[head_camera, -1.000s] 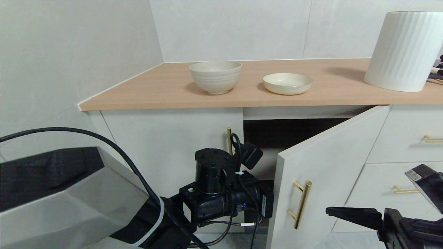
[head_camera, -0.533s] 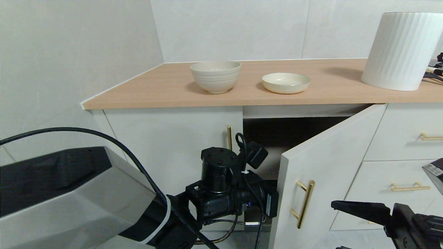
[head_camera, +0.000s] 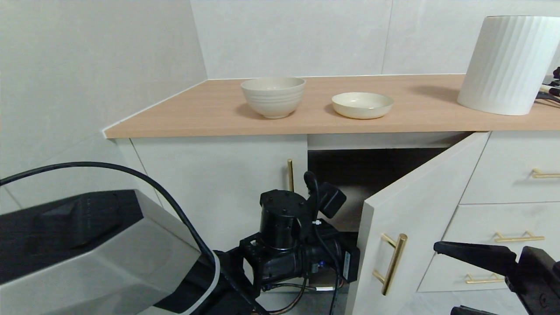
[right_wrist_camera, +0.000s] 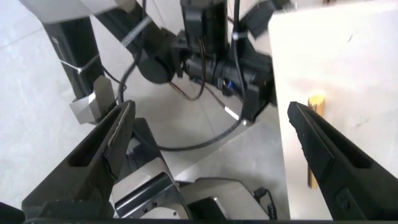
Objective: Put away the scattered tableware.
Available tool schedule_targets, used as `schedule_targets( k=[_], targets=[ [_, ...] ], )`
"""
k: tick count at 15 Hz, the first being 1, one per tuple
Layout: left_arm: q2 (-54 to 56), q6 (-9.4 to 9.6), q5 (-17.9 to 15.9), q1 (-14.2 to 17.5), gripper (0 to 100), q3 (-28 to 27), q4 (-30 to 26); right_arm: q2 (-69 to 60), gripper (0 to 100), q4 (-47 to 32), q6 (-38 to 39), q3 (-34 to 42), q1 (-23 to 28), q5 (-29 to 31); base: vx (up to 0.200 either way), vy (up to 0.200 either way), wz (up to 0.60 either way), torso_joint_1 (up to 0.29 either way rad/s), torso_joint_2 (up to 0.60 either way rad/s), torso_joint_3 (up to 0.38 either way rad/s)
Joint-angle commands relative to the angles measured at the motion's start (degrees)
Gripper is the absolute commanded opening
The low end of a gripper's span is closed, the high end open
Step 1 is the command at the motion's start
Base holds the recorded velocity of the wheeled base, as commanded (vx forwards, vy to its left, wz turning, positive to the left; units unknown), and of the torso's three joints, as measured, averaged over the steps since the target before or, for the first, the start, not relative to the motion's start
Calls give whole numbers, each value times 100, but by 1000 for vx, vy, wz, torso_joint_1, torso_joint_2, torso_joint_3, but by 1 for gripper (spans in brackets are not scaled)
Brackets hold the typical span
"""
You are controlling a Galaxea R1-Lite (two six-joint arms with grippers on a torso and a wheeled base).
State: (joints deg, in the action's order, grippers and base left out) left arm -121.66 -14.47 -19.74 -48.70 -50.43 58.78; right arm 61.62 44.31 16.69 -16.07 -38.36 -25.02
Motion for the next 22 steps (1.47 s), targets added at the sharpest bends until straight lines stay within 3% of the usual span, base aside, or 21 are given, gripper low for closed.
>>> schedule_targets(
  k=[1,11,14,16,19,21,22],
  targets=[
    [-24,-3,-4,-8,0,-54,-16,-54,100,-2,1,-19,-4,-3,-200,0,0,2,-2,2],
    [-191,-3,-4,-17,0,-160,-86,-168,100,-2,1,-63,-4,-21,-20,0,0,1,0,0],
    [-95,-38,93,-561,0,-292,-42,-247,100,-2,1,-397,-84,-82,0,0,0,0,0,0],
    [-24,-197,216,-1159,0,-432,-34,-502,100,-2,1,-511,-277,-346,0,0,0,0,0,0],
    [257,-399,295,-1686,0,-221,265,-564,100,-10,1,-520,-294,-425,0,0,0,0,0,0],
    [617,-548,313,-1555,0,33,300,-502,100,-10,1,-529,-286,-416,0,0,0,0,0,0],
    [723,-574,313,-1238,0,183,300,-441,100,-10,10,-538,-268,-399,0,0,0,0,0,0]
  ],
)
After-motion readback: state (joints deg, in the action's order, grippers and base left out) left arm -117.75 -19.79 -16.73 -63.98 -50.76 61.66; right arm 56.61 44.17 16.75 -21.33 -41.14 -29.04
